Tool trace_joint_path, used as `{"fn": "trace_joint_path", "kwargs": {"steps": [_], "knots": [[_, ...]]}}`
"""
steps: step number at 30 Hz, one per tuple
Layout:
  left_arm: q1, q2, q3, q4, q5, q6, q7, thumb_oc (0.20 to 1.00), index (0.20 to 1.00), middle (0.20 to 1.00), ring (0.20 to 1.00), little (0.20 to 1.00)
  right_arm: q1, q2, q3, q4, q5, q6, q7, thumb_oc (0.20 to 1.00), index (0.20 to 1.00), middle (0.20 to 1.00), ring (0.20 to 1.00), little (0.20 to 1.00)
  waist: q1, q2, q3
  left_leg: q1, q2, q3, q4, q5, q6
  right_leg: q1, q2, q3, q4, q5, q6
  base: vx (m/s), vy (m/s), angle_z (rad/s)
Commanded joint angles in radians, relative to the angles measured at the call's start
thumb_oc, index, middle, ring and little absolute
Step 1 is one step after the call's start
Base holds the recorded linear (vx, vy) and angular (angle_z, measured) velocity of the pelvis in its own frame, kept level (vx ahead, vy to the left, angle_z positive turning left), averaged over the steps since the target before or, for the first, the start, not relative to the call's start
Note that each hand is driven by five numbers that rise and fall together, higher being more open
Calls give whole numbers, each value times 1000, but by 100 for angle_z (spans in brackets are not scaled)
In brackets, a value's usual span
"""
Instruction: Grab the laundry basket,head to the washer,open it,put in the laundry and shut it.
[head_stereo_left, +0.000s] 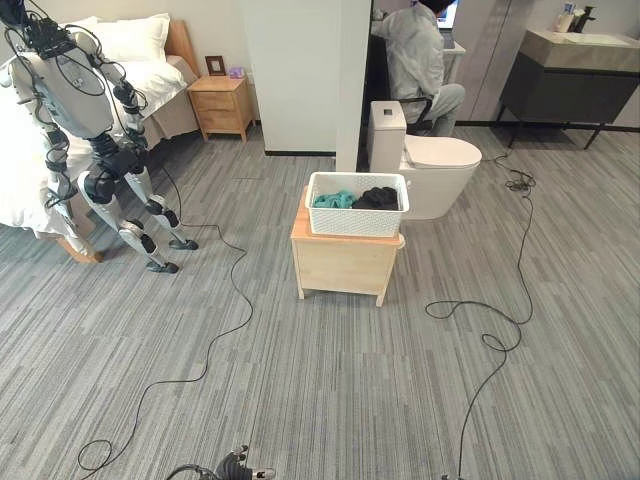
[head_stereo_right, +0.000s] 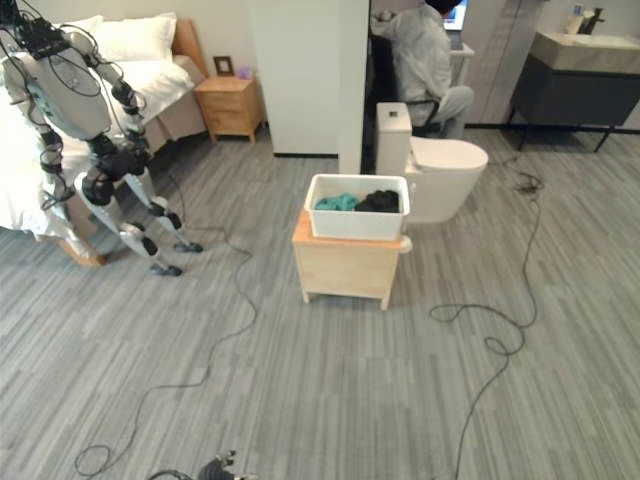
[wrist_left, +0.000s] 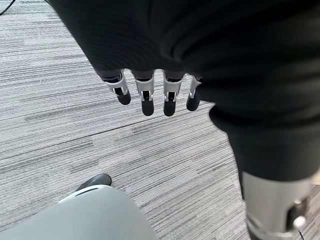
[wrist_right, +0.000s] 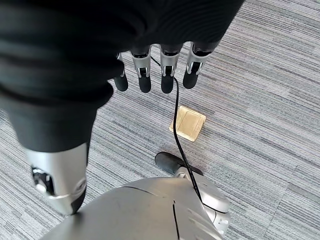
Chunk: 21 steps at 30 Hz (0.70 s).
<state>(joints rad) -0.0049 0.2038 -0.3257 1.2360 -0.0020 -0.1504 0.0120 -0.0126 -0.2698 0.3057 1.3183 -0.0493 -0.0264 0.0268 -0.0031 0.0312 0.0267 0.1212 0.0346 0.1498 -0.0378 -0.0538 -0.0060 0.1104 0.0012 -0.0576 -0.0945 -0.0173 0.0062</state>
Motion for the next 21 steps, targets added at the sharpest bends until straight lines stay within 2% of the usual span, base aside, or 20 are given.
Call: {"fn": "trace_joint_path", "kwargs": {"steps": [1,21], "knots": [[-38,39,22,65,-20,-25,-5,1000,1000,1000,1000,1000,-8,11,36,60,11,-18,5,1000,1000,1000,1000,1000,10,-44,-41,-51,74,-95,-49,43,-86,-34,-142,-3,7,18,144,0,0,0],[-42,44,38,69,-34,-18,4,1000,1000,1000,1000,1000,-11,0,34,43,8,-14,7,1000,1000,1000,1000,1000,17,-39,-32,-45,79,-105,-49,47,-91,-16,-138,-26,7,1,138,7,-5,0]]}}
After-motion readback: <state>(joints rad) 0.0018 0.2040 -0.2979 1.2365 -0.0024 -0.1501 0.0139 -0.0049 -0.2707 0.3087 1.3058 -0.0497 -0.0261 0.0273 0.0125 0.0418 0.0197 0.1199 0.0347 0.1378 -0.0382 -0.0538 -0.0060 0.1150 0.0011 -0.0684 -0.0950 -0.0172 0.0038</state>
